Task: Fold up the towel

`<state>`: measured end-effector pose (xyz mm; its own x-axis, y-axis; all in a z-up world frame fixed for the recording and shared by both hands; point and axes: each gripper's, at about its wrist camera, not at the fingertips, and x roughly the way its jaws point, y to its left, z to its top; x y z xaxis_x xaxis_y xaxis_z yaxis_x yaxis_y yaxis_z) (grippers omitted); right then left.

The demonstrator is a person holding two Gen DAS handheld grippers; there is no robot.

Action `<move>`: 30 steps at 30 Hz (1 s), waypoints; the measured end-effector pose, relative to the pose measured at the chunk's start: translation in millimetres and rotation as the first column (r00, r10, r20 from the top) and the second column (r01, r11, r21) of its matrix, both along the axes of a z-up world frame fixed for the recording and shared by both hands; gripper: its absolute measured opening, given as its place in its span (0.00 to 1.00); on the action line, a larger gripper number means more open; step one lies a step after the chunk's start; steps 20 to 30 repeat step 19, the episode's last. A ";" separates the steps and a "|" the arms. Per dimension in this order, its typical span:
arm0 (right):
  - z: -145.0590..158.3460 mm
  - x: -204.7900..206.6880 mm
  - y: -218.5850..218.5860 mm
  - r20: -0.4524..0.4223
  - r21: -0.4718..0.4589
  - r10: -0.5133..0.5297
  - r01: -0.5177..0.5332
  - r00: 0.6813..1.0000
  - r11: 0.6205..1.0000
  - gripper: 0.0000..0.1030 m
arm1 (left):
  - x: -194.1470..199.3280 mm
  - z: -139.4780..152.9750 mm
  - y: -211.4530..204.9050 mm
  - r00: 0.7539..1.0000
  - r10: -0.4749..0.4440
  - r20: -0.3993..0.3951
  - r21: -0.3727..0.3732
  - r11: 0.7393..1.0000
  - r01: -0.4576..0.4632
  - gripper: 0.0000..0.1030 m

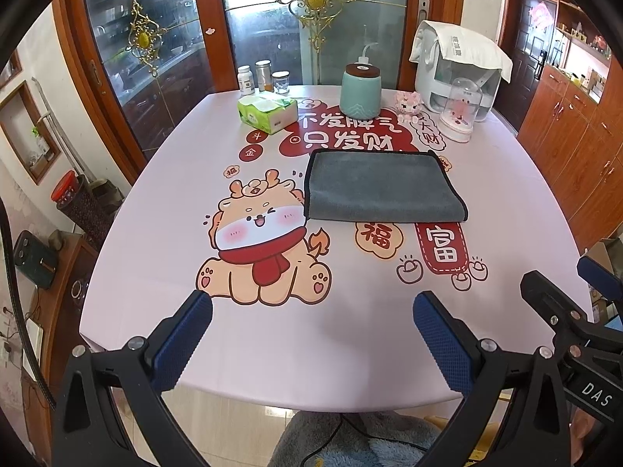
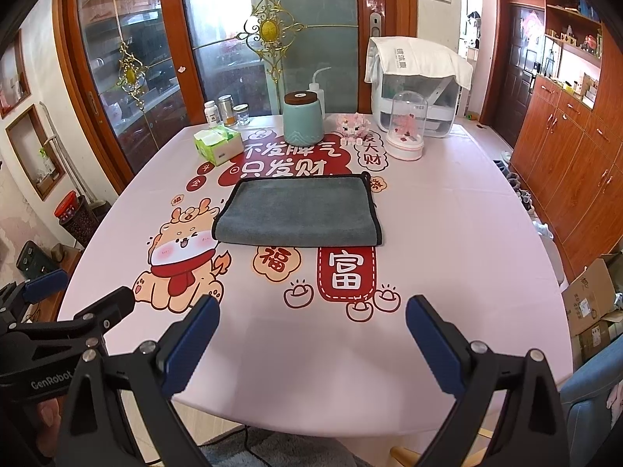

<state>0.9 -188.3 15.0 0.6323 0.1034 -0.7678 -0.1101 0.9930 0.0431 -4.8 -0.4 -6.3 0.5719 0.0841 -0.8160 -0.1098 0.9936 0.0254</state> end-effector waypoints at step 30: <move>-10.6 3.4 -8.6 -0.023 0.013 -0.003 0.004 1.000 1.000 0.94 | -4.9 -4.6 -8.6 1.000 -0.005 -0.005 0.003 1.000 0.005 1.00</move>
